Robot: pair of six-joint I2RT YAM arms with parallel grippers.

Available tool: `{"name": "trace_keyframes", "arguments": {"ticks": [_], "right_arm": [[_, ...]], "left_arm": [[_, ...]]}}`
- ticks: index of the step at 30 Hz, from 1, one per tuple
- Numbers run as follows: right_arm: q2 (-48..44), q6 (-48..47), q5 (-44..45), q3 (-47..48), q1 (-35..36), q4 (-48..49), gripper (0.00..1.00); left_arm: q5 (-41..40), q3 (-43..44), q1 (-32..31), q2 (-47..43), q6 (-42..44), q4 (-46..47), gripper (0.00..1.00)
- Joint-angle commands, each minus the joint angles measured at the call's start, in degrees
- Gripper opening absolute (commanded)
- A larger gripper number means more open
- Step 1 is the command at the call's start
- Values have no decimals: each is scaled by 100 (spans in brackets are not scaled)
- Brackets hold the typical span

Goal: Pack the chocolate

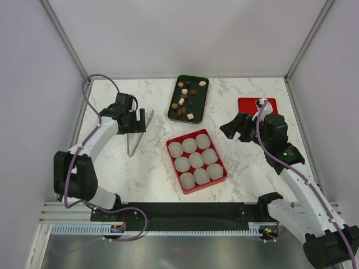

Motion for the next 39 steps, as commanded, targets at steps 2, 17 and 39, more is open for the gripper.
{"name": "trace_keyframes", "arguments": {"ticks": [2,17,39], "right_arm": [[-140,-84,-391,-28,-11,271,98],[-140,-172,-505,-45,-11,271,98],[-87,-181,-558,-45,-11,332,98]], "left_arm": [[-27,474,65,587,277,-168,99],[588,782,487,1853,664,-142,93],[264,721,469,2320,629,7,85]]}}
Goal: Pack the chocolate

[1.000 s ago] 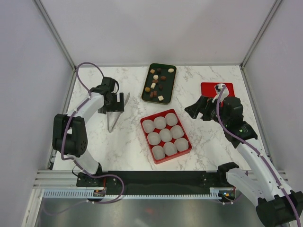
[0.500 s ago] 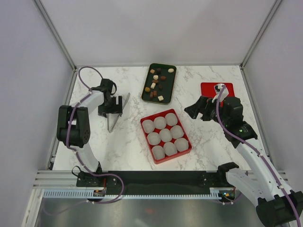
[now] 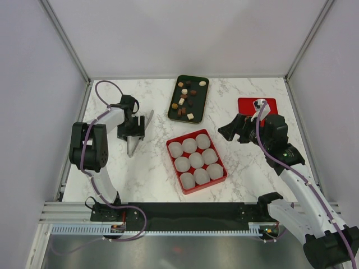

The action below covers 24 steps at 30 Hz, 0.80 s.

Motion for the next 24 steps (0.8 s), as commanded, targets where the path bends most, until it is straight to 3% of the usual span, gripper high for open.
{"name": "trace_keyframes", "arguments": {"ticks": [1,24], "right_arm": [[-32,-76,-62,-15,-19,252,98],[90,-23,-114,20,-11,252,98]], "left_arm": [[-239,133,-18,73,203,93,85],[-389,168,-62,-190,264,-206,66]]}}
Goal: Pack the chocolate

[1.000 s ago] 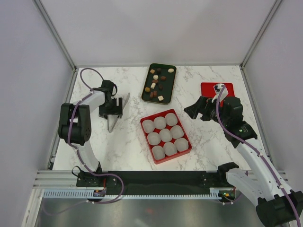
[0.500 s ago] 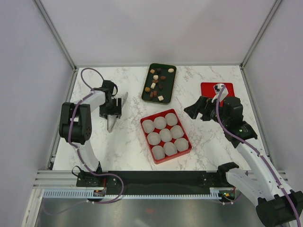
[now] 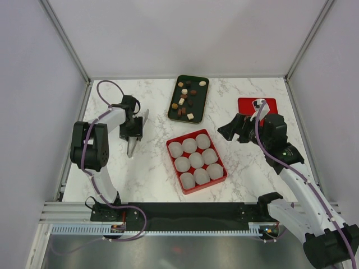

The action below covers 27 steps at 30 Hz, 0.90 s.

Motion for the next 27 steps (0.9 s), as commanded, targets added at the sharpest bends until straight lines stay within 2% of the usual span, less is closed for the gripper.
{"name": "trace_keyframes", "arguments": {"ticks": [1,9,16,22,27], "right_arm": [[53,-14,-121,31,-11,221,98],[141,-6,-191,75,-11,142,98],[150,39,-288,31,-11,107,98],[220,82,-280,75,-2,80,98],[256,135,-262,49,-11,98,98]], "left_arm": [[-216,157,-16,-317,253,-258,66],[-199,289,-200,-1046,279,-646,61],[-242,350,-446,-1363,315,-979,55],[-216,473,-719,-1697,359,-1243,54],[-715,763,-789,-1987,368,-1603,54]]}}
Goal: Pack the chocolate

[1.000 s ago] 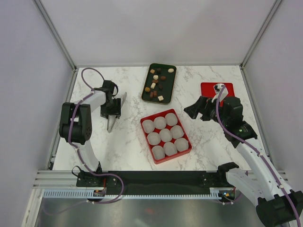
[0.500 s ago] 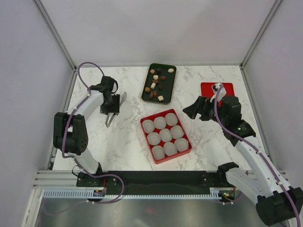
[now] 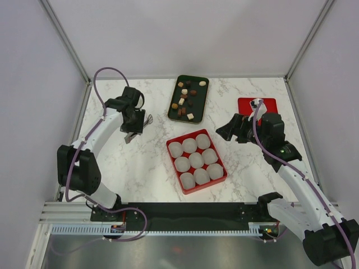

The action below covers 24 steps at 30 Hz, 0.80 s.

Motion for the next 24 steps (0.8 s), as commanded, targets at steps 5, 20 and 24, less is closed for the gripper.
{"name": "trace_keyframes", "arguments": {"ticks": [5,20,24], "right_arm": [[31,76,-83,31,-19,102,98],[-242,120,-109,-153,-11,102,98],[-259,129,-153,-197,-19,111,98]], "left_arm": [[-587,504,-9,-574,247,-409,55],[-526,-480,-202,-65,-508,549,55],[-587,-691,-378,277,-833,847,56]]}}
